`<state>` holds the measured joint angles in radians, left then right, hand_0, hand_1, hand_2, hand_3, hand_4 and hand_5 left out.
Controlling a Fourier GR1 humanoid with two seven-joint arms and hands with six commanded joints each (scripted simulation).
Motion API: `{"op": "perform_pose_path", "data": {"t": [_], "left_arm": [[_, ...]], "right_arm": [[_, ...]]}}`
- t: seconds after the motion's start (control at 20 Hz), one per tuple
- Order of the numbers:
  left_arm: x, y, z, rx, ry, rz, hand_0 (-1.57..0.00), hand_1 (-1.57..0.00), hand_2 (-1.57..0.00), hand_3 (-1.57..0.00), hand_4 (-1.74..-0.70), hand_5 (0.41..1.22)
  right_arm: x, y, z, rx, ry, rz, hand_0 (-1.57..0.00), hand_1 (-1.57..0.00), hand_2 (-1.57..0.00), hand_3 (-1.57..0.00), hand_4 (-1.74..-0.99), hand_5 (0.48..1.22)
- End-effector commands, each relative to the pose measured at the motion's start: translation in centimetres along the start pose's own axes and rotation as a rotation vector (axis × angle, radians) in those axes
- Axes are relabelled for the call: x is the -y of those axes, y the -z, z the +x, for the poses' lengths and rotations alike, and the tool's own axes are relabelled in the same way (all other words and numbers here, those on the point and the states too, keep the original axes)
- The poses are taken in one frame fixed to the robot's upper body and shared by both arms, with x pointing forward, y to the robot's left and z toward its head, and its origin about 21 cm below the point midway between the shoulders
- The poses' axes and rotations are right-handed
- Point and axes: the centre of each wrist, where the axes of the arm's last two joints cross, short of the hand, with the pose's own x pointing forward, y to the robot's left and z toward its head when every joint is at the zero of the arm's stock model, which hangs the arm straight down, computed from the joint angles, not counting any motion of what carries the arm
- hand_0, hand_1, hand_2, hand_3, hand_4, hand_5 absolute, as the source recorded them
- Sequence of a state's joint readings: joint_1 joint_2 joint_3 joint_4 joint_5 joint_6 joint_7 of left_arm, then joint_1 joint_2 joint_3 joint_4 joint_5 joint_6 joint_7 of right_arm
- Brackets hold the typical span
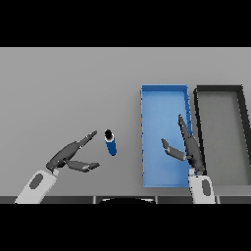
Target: Pick up the blue pipe and place it into the blue bin.
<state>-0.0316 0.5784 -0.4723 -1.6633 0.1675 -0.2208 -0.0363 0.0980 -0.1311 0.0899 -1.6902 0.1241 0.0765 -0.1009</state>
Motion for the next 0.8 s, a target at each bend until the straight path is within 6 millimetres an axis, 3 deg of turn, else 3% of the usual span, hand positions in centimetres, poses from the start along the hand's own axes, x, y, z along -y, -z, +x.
{"op": "perform_pose_path", "data": {"t": [0.0, 0.35, 0.6, 0.75], "left_arm": [[0.4, 0.9, 0.0, 0.007, -0.008, -0.013, 0.0, 0.0, 0.0, 0.0, -1.11, 0.447], [3.3, 4.5, -0.5, 0.026, -0.048, -0.066, 0.0, 0.0, 0.0, 0.0, -1.11, 0.45], [4.1, 7.3, -0.9, 0.028, -0.023, -0.066, 0.0, 0.0, 0.0, 0.0, -1.08, 0.442], [5.0, 8.9, -1.2, 0.069, -0.077, -0.086, 0.0, 0.0, 0.0, 0.0, -1.09, 0.477]], "right_arm": [[-0.1, 0.0, 0.2, 0.004, 0.005, 0.006, 0.0, 0.0, 0.0, 0.0, -1.263, 0.617], [-0.1, -0.3, 0.0, -0.004, 0.014, -0.011, 0.0, 0.0, 0.0, 0.0, -1.276, 0.609], [0.2, -0.3, 0.0, -0.005, 0.013, -0.014, 0.0, 0.0, 0.0, 0.0, -1.265, 0.597], [0.2, -0.4, -0.2, -0.011, 0.014, -0.011, 0.0, 0.0, 0.0, 0.0, -1.264, 0.598]]}}
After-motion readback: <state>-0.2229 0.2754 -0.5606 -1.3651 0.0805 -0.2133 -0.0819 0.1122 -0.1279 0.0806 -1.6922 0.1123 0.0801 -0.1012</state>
